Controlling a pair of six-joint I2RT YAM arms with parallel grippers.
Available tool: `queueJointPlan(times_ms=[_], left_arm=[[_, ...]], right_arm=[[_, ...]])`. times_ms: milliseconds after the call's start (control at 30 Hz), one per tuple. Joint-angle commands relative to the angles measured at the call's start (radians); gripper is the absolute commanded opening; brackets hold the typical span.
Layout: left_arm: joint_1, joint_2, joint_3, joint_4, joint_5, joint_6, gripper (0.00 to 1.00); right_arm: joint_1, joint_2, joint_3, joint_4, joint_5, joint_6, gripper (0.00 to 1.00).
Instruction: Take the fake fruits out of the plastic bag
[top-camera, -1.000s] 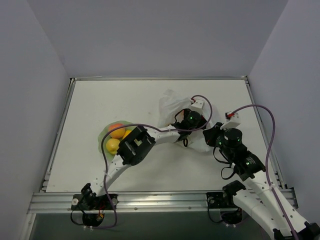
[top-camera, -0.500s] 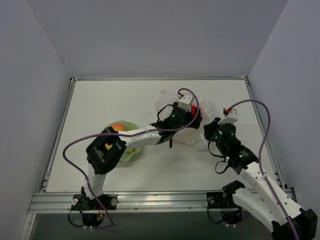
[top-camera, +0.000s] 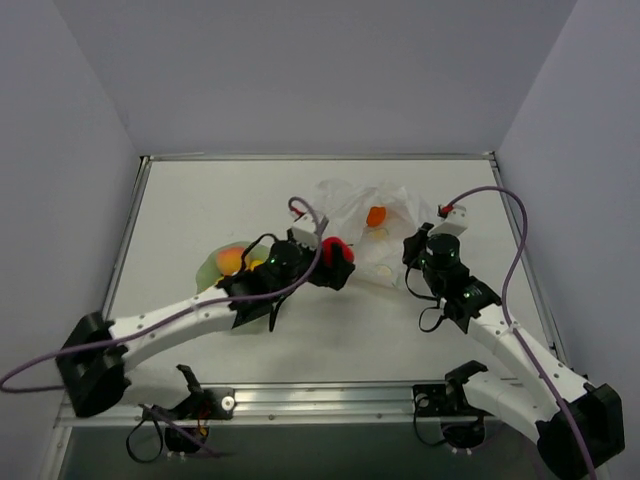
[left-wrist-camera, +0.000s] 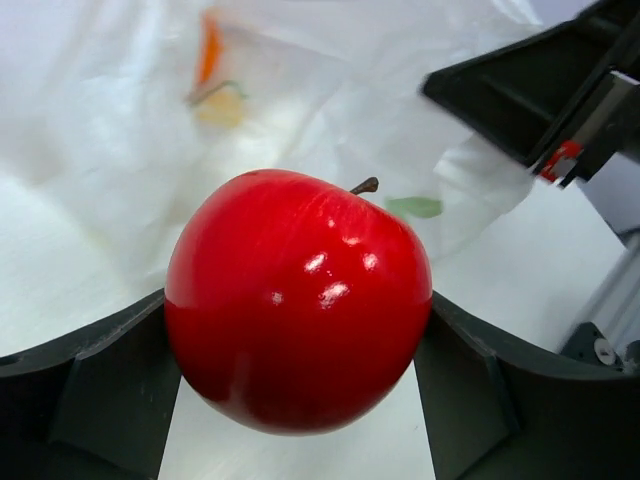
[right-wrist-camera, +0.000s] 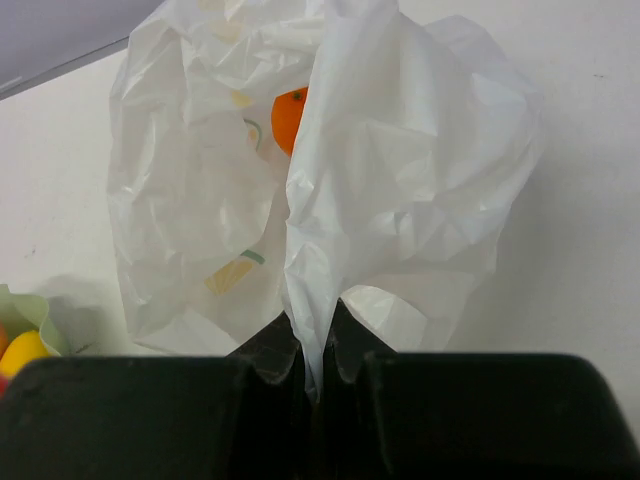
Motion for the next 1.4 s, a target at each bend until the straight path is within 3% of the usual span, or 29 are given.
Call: queueJointPlan(times_ms=[0,100,233,533,600,667,800,1033,1133,1367], left_arm=[[0.012,-0.272,-0.072,-0.263,-0.301,-0.027,0.2],[0.031,-0.459,-0.155,-0.528,-0.526,-0.087,0.2],[0.066,-0.61,-0.236,-0.685,-0.571,-0.177,0.21],[0.068,-0.612,-0.267,-0.876,-0.637,-0.271,0.28],[0.068,-0.61,-0.277,-0.881,-0.633,-0.292,0.35],[0.066,-0.609,-0.303,-0.865,-0.614,-0.303,0.52],[0.066,-0.616,-0.322,-0.803,-0.573,-0.296,0.7],[0.068,-0.571,-0.327,-0.73,-0.551,-0.262,0.75],[0.068,-0.543,-0.325,-0.721,-0.56,-0.26,0.85],[0.069,-0.511,-0.337,-0.693,-0.57,-0.266,0.97]], right_arm=[[-0.009,-0.032,0.029,0.038,0.014,-0.016,0.0],[-0.009,-0.054,0.003,0.032,0.0,-0.019,0.0],[-0.01,-0.063,-0.007,0.026,-0.012,-0.028,0.0],[-0.012,-0.059,-0.01,0.018,-0.017,-0.04,0.0],[-0.012,-0.057,-0.007,0.018,-0.015,-0.042,0.0],[-0.012,-0.052,-0.003,0.018,-0.017,-0.042,0.0],[-0.013,-0.042,0.003,0.02,-0.02,-0.045,0.0],[-0.013,-0.068,-0.007,0.016,-0.02,-0.039,0.0],[-0.012,-0.085,-0.009,0.013,-0.021,-0.04,0.0],[-0.015,-0.123,0.011,-0.016,-0.02,-0.048,0.0]])
